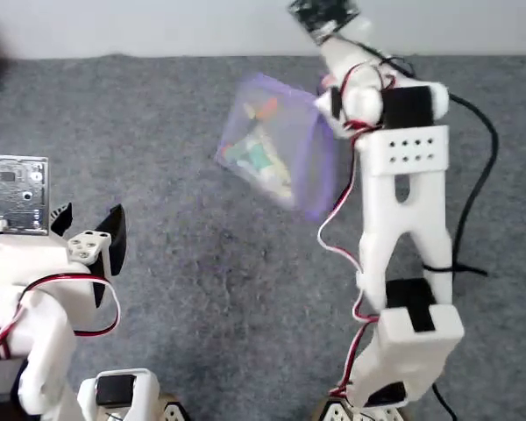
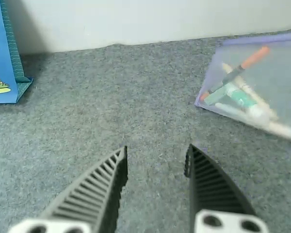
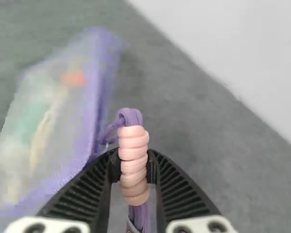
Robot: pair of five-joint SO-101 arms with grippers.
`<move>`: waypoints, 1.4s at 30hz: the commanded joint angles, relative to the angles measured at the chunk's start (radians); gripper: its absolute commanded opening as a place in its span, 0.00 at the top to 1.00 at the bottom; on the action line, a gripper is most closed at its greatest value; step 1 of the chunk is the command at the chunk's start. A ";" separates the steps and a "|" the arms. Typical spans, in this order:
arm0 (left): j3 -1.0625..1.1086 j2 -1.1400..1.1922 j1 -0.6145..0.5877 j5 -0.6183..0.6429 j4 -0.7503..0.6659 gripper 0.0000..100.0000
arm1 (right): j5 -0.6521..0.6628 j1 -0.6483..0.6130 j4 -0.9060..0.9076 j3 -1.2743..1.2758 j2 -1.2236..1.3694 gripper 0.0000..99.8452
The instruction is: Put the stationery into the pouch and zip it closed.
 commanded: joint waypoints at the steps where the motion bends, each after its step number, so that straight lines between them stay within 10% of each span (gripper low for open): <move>1: -0.039 -0.005 -0.005 0.009 0.002 0.82 | 0.006 -0.059 -0.088 -0.037 -0.002 0.99; 11: -0.038 -0.005 -0.005 0.009 0.002 0.82 | -0.037 -0.346 0.150 -0.035 -0.213 0.99; 26: -0.035 -0.005 -0.005 0.009 0.002 0.82 | -0.250 -0.277 0.079 -0.037 -0.332 0.99; 42: -0.035 -0.005 -0.005 0.009 0.002 0.82 | -0.051 -0.050 -0.165 -0.031 -0.338 0.99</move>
